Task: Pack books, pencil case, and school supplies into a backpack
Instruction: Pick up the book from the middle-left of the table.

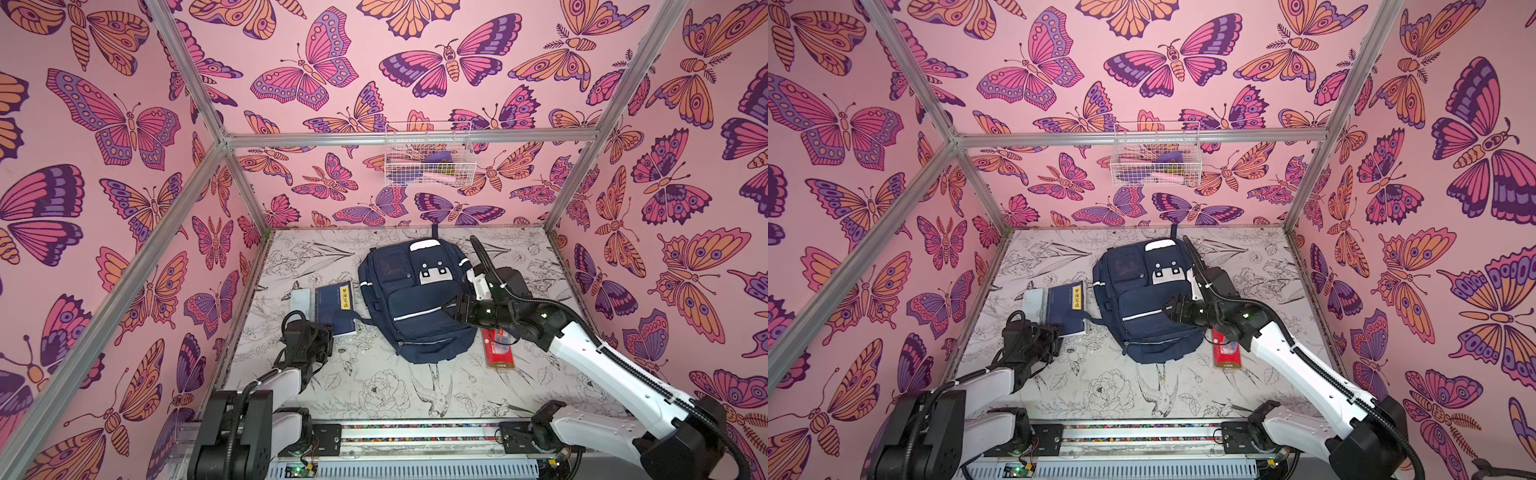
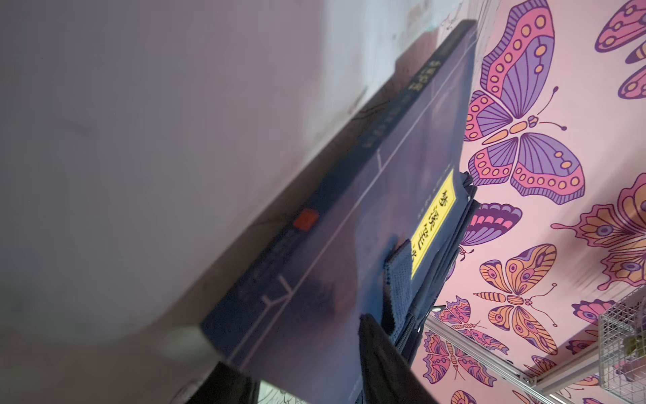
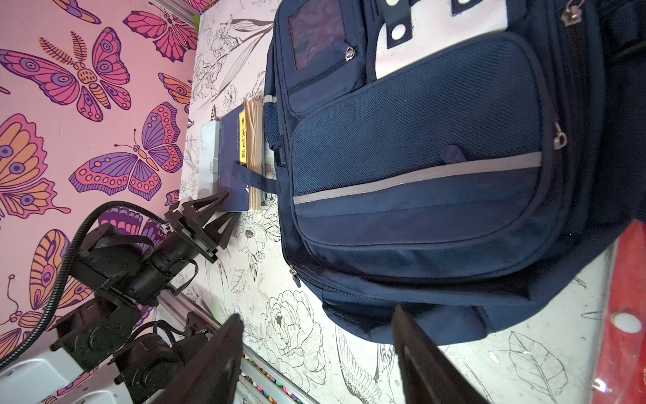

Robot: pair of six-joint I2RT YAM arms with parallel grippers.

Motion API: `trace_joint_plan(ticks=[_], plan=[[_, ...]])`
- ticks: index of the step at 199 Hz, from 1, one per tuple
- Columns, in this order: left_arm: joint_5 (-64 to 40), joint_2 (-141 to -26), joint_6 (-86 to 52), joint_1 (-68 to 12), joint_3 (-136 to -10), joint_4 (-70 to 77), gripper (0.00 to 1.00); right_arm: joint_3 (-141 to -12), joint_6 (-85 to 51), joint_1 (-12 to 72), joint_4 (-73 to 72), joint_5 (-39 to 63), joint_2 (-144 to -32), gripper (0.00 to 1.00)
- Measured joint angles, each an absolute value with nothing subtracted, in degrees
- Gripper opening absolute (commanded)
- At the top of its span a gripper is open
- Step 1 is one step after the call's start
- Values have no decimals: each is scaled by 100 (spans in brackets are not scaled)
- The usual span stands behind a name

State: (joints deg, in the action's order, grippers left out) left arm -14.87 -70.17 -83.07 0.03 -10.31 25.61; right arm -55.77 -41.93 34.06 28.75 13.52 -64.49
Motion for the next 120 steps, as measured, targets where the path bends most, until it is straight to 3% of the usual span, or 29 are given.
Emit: trace_joint_plan(ticks=[40, 93, 120], plan=[[-1542, -7094, -8403, 10, -996, 2665, 28, -5588, -4191, 3406, 2956, 1332, -6401, 68], [-1546, -6335, -8110, 36, -1339, 1765, 0, -5671, -4191, 3406, 2978, 1334, -6407, 68], [-1540, -5913, -7828, 36, -1765, 950, 0, -5695, -4193, 3406, 2976, 1339, -6410, 67]])
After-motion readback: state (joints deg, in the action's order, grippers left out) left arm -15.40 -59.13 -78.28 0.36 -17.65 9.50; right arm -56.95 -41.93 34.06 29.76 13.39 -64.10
